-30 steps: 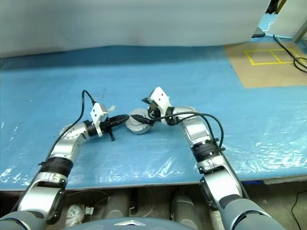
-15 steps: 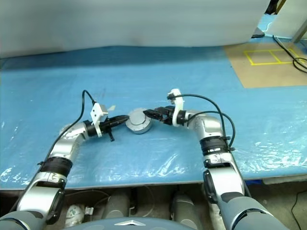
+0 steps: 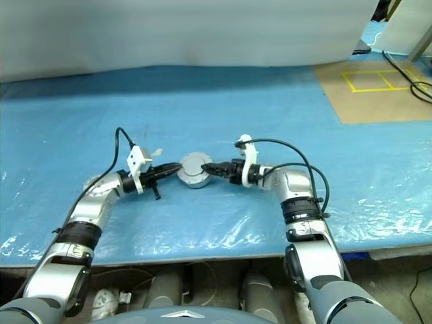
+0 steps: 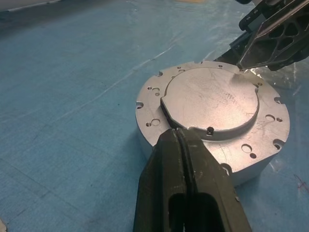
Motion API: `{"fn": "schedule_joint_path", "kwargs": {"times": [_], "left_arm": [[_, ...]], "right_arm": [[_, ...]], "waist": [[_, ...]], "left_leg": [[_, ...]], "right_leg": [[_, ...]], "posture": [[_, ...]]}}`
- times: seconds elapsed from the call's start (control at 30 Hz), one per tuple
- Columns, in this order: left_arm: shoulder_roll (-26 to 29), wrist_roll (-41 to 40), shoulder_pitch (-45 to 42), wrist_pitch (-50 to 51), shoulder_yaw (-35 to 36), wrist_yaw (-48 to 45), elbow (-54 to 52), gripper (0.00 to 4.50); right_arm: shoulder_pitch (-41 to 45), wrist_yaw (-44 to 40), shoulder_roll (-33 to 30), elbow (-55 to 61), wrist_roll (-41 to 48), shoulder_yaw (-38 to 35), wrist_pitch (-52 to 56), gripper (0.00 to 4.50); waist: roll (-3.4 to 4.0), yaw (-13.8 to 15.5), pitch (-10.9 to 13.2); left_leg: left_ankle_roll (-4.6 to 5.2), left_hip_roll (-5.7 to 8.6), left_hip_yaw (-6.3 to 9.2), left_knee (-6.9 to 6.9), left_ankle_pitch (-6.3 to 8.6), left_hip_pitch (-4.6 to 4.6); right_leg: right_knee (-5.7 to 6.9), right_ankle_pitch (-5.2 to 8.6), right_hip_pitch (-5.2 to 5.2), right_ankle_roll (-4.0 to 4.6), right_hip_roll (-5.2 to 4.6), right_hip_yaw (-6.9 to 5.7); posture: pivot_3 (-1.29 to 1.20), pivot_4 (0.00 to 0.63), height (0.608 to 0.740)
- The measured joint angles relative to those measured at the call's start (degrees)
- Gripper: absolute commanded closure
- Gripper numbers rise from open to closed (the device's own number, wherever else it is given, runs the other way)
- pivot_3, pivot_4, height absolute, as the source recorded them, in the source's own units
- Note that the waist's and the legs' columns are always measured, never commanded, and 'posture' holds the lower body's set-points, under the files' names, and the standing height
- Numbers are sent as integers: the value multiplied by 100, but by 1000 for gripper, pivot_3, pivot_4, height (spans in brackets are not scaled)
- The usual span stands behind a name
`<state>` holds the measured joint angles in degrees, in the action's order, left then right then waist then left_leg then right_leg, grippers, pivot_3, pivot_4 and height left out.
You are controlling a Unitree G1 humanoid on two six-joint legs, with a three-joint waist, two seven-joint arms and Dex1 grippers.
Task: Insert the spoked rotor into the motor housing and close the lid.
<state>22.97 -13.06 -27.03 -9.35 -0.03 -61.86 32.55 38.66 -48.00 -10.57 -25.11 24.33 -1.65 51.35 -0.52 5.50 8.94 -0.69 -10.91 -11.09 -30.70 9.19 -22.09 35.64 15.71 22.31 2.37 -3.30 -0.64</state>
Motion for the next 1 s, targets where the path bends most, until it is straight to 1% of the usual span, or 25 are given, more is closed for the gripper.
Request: {"fn": "schedule_joint_path", "kwargs": {"times": [0.07,0.2,0.33,0.37,0.73,0.9,1.0], "left_arm": [[0,1,-1,-1,-2,0,0,4476],[20,7,4,-9,2,1,1,4476],[50,11,14,-21,19,-4,5,4476],[61,11,13,-22,32,-13,4,4476],[52,13,13,-19,54,-19,14,4476],[28,-64,24,22,138,-16,21,4476],[-48,-321,120,231,282,-50,-25,4476]], "right_arm": [[-17,-8,11,12,27,22,55,652],[-177,-62,83,153,147,55,181,2011],[-186,-41,75,239,277,-16,250,3154],[-186,-33,76,253,300,-45,248,3227],[-186,60,120,260,371,-52,270,3228],[-182,212,211,150,471,-242,301,3228],[-102,356,300,-71,610,-456,383,3228]], "waist": [[0,0,0],[0,0,0],[0,2,0],[1,3,0],[1,4,0],[1,4,0],[1,-7,0]], "left_leg": [[0,0,0,0,0,0],[0,0,0,0,0,-1],[0,-2,0,-6,0,3],[0,-2,0,-7,0,8],[0,-2,0,-11,0,8],[0,-3,0,-11,0,7],[0,-2,-1,-11,0,-3]], "right_leg": [[0,0,0,0,0,0],[1,0,1,0,0,-1],[6,0,-1,2,0,0],[7,1,-5,3,-1,0],[7,2,-7,5,-1,1],[7,2,-6,6,-1,1],[7,1,5,7,-1,2]], "posture": [[0,150,740],[0,150,740],[0,150,740],[0,150,740],[0,150,740],[0,150,740],[0,150,740]]}}
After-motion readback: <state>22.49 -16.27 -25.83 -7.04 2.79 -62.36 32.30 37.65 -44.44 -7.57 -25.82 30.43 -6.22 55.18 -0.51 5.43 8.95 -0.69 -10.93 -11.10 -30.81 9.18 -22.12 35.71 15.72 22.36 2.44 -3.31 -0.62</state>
